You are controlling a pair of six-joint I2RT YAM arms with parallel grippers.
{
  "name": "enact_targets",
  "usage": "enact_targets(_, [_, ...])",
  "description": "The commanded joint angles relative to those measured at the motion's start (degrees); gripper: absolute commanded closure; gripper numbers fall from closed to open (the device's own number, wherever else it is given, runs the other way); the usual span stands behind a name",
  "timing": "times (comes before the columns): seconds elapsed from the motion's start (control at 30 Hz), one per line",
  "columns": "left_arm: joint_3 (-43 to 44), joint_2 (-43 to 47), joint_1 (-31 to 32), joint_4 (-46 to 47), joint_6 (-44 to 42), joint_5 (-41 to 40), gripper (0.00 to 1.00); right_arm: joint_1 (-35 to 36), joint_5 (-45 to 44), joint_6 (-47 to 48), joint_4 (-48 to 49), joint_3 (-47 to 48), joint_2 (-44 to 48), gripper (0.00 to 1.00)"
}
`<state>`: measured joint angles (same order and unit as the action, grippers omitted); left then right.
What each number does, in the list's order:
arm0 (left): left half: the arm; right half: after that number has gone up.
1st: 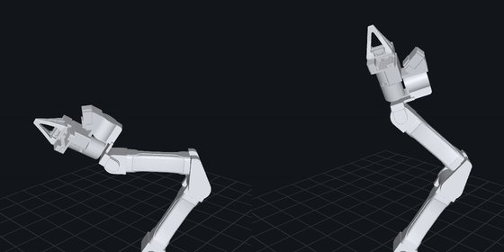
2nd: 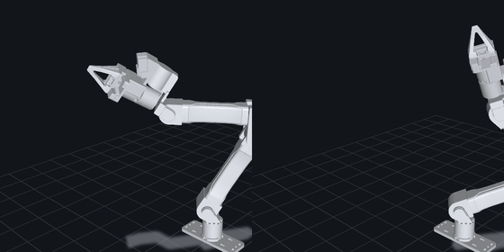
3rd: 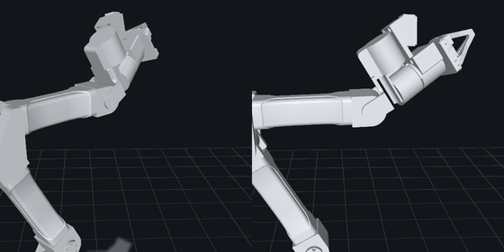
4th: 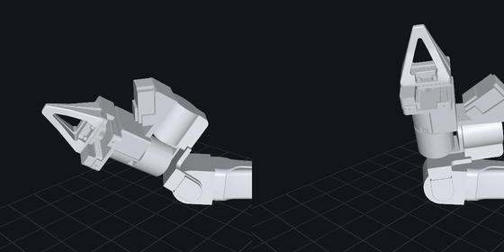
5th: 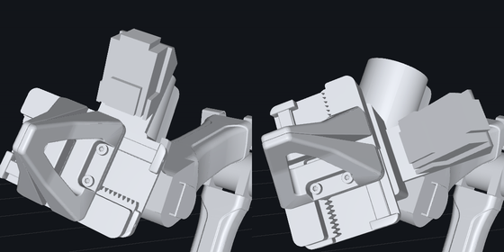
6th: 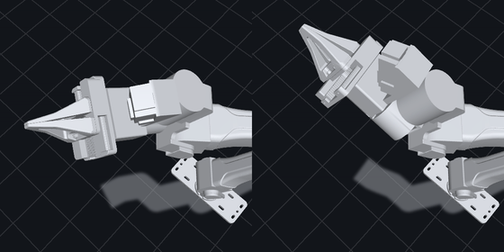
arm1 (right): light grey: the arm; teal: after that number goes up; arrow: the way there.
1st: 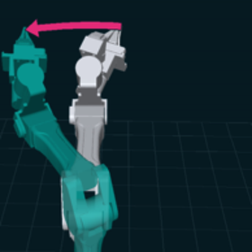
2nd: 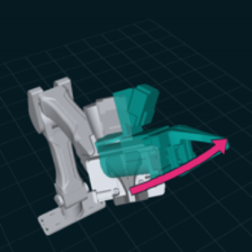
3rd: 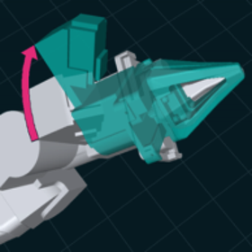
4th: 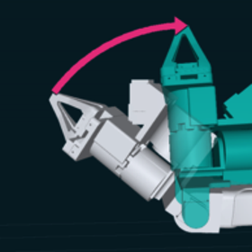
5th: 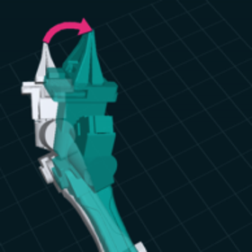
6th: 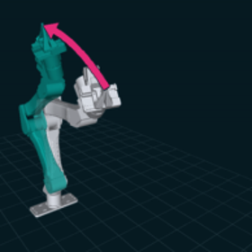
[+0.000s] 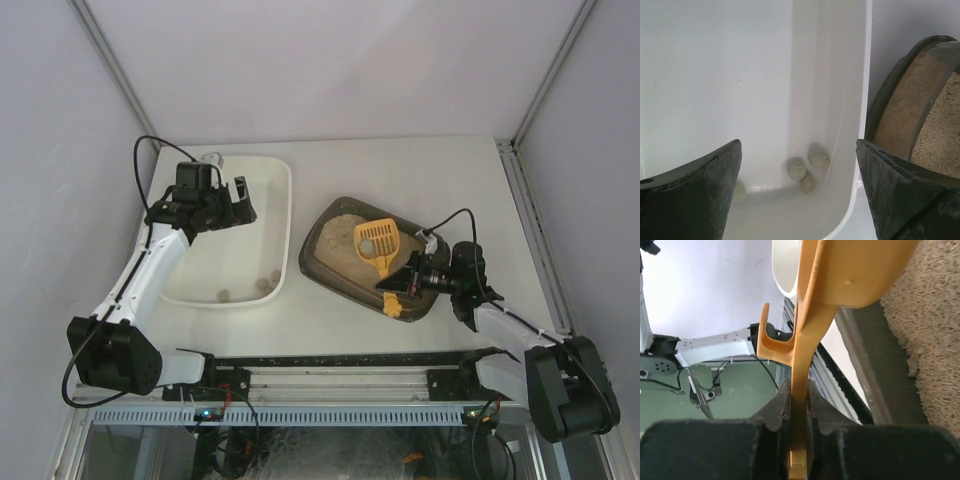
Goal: Clean the litter box
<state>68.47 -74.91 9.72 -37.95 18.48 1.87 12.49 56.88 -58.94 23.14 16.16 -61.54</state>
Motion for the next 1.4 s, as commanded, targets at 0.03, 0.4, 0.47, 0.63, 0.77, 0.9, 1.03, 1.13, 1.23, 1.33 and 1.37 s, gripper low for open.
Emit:
enact_targets(0.03, [3.4, 0.5, 0.4, -2.1, -6.9, 0.2, 0.0, -4.2, 0.2, 0.1, 5.4, 0.5, -1.7, 1.0])
enact_targets(0.4, [8.1, 0.5, 0.3, -7.5, -23.1, 14.9, 0.0, -1.8, -1.6, 2.5, 6.3, 1.2, -5.0, 1.0])
enact_targets(0.47, [9.2, 0.0, 0.2, -8.7, -23.3, 15.9, 0.0, 1.3, -2.4, 4.0, 3.7, 2.8, -5.3, 1.0])
enact_targets(0.63, [12.5, -2.5, -0.7, -12.7, -22.3, 15.1, 0.0, -4.7, 0.8, 3.5, 5.5, 2.2, -6.4, 1.0])
enact_targets(0.77, [14.1, -3.9, -2.6, -14.8, -22.4, 14.8, 0.0, -0.5, 0.4, 3.3, 4.5, 4.6, -7.0, 1.0])
enact_targets(0.9, [14.6, -2.7, -5.0, -14.6, -23.1, 14.8, 0.0, -5.6, 2.8, 0.4, 9.2, 3.0, -8.0, 1.0])
enact_targets(1.03, [18.0, -1.5, -7.0, -16.1, -24.1, 10.5, 0.0, -2.8, 1.2, 2.1, 5.6, 5.7, -6.9, 1.0])
enact_targets(1.13, [22.2, -2.9, -9.4, -20.8, -26.4, 10.2, 0.01, 3.7, -2.7, 5.8, -3.8, 11.2, -6.2, 1.0])
enact_targets(1.23, [25.6, -4.5, -12.9, -25.7, -27.9, 12.2, 0.02, 7.5, -5.6, 7.3, -9.3, 18.2, -6.3, 1.0])
enact_targets(1.33, [26.5, -5.2, -17.6, -28.5, -29.2, 14.9, 0.02, 11.9, -8.3, 9.7, -17.9, 27.4, -9.7, 1.0])
enact_targets(1.37, [26.6, -5.5, -19.2, -29.3, -29.5, 16.8, 0.02, 13.6, -9.5, 10.8, -21.1, 30.5, -12.3, 1.0])
